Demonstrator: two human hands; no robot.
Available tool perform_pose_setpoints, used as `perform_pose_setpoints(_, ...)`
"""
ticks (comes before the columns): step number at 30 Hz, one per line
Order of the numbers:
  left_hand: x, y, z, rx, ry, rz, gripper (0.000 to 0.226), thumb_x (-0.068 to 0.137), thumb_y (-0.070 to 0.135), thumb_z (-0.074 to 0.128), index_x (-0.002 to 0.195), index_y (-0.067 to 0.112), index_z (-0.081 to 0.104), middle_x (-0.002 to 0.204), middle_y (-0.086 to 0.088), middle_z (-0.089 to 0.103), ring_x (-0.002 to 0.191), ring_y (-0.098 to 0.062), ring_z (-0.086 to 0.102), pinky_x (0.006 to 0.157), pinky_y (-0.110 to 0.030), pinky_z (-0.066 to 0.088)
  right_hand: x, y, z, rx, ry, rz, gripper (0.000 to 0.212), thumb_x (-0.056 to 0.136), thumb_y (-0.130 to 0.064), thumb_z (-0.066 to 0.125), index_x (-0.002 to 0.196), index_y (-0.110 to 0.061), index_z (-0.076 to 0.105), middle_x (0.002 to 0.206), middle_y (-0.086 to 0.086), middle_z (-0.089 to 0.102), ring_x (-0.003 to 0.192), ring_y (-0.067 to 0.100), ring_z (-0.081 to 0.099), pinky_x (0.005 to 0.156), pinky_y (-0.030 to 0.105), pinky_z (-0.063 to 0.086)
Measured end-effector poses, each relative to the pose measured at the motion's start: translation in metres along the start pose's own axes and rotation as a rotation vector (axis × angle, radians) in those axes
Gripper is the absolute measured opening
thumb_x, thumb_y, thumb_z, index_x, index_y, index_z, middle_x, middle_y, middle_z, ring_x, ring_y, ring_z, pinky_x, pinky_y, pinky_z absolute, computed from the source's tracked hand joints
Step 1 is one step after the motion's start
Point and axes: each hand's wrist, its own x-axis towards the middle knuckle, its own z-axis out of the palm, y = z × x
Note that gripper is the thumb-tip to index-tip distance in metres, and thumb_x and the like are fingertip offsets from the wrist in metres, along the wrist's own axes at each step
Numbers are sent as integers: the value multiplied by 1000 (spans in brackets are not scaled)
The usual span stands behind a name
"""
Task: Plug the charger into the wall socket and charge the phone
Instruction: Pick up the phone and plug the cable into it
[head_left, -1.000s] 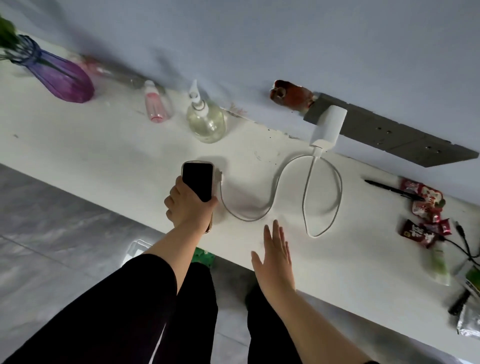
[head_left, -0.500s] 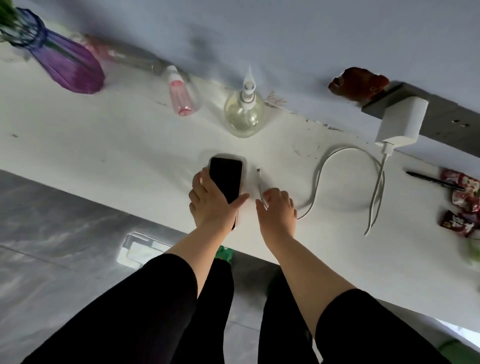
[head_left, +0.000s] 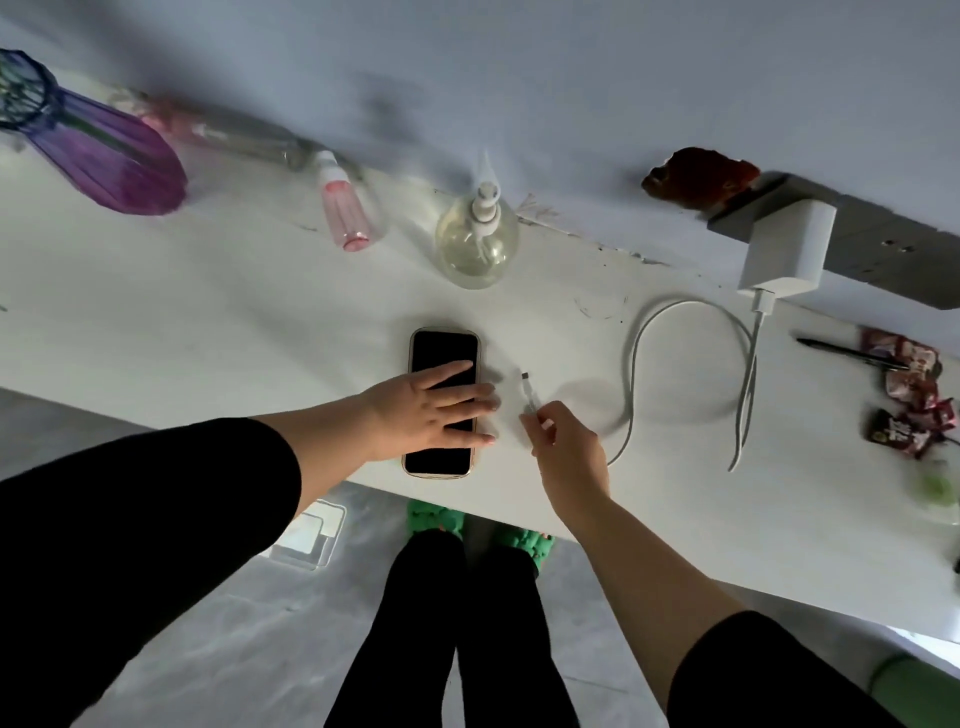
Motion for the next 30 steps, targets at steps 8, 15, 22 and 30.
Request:
perform_pose_setpoints(8,6,-5,-17,-334,197,-275,75,65,30,65,136,22,41,128,-14,53,125,-35,46,114,-56,20,3,3,-22,120,-23,-44,29,93,-33,51,80,-12,64,77,8,68,60,17,57,52,31,41)
perform_pose_setpoints(15,-14,21,-66,-857,355,-715,80,58,42,60,132,22,40,115,-5,52,98,-29,56,86,-42,48,-31,-10,-105,190,-72,-140,23,85,-47,58,66,-40,69,60,-12,66,40,1,44,40,12,28)
perform_pose_setpoints(22,-59,45,-124,-906,468,-768,81,60,42,63,136,24,41,124,5,58,108,-24,57,91,-41,47,-73,-30,-166,224,-272,-260,13,76,-49,68,78,-39,74,81,-13,73,74,3,62,64,11,45)
perform_pose_setpoints(30,-68,55,-141,-900,418,-815,82,60,46,63,136,27,40,123,7,58,109,-23,56,91,-39,47,-82,-29,-170,169,-350,-322,9,79,-40,71,77,-33,75,80,-19,73,76,-8,64,64,-3,39)
